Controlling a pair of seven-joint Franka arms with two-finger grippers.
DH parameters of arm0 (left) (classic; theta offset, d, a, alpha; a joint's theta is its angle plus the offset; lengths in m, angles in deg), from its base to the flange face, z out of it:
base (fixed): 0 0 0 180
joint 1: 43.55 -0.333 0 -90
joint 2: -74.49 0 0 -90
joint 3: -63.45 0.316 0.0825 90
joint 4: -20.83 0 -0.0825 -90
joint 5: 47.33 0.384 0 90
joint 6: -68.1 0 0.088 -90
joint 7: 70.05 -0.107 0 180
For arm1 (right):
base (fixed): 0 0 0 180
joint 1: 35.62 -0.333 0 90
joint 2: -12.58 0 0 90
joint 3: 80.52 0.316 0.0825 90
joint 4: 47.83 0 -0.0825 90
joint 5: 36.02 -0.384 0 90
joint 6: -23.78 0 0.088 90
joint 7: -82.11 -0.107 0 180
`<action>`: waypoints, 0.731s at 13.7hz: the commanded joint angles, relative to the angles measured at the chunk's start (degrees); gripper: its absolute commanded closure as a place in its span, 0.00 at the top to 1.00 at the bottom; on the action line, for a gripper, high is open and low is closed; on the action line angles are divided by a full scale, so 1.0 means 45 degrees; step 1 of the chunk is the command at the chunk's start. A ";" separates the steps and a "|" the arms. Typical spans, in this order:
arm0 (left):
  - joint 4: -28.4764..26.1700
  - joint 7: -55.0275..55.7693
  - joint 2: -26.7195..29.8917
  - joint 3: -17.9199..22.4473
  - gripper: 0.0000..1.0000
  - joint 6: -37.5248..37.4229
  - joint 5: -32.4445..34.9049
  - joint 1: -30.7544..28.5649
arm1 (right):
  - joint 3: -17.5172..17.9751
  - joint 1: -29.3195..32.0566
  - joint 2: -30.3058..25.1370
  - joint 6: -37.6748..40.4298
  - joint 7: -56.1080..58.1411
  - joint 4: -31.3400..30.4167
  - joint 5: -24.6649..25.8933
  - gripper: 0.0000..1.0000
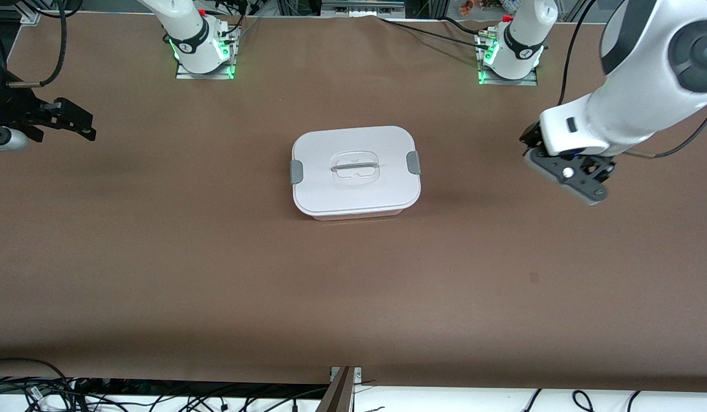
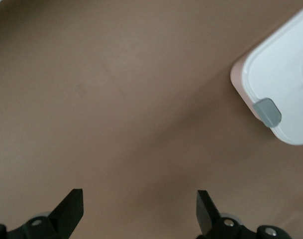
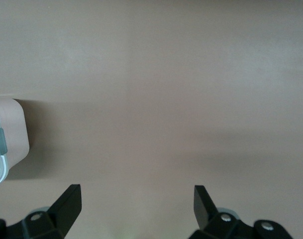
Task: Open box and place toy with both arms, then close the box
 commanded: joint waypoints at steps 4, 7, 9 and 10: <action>-0.3809 0.3019 0.2891 0.0071 1.00 0.3005 0.0108 -0.1581 | 0.0035 -0.0014 -0.0011 0.0180 0.0049 0.0183 -0.0157 1.00; -0.3421 0.3076 0.2755 0.0012 1.00 0.2049 0.0069 -0.1602 | 0.0054 -0.0014 -0.0011 0.0199 0.0050 0.0183 -0.0157 1.00; -0.3244 0.3037 0.2559 0.0052 1.00 0.2127 -0.0398 -0.1874 | 0.0054 -0.0014 -0.0011 0.0180 0.0050 0.0203 -0.0157 1.00; -0.3244 0.3057 0.2578 0.0052 1.00 0.2108 -0.0400 -0.1875 | 0.0054 -0.0014 -0.0011 0.0180 0.0050 0.0203 -0.0157 1.00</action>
